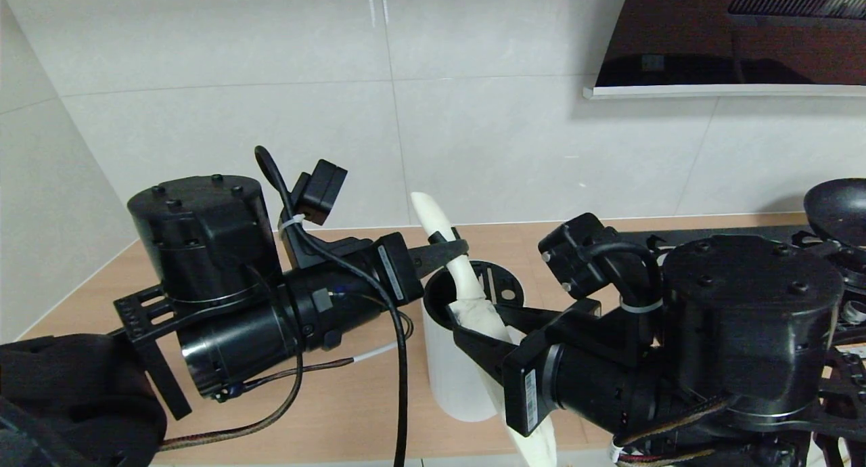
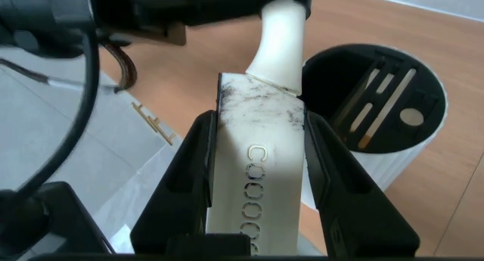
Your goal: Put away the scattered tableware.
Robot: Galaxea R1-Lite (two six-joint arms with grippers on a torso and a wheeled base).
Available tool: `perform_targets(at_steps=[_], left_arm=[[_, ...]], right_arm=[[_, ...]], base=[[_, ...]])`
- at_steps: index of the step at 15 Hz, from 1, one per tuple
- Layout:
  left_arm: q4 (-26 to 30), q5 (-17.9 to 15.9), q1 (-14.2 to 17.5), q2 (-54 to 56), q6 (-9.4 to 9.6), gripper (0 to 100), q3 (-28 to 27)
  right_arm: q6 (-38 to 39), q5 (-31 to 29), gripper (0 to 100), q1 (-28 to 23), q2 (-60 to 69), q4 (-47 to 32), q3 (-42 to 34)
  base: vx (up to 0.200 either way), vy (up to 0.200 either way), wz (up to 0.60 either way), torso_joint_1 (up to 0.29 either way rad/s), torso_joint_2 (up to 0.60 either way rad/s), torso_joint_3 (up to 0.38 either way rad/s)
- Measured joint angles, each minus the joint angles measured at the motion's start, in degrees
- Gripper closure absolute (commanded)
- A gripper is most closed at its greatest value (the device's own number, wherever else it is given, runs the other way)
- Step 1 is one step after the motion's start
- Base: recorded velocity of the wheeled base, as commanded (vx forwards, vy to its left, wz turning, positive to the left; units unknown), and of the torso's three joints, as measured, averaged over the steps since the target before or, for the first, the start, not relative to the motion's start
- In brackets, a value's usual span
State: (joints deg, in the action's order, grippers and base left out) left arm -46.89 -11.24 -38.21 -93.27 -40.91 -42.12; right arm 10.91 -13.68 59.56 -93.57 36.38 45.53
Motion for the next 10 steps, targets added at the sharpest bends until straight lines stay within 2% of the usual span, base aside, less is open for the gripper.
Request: perform_targets(at_steps=[10], left_arm=[[0.24, 0.11, 0.06, -0.24, -0.02, 100, 0.01]], right_arm=[[0.11, -0.24, 100, -0.09, -0.13, 0.18, 0.5]], base=[[0.0, 0.0, 0.0, 0.0, 0.0, 0.0]])
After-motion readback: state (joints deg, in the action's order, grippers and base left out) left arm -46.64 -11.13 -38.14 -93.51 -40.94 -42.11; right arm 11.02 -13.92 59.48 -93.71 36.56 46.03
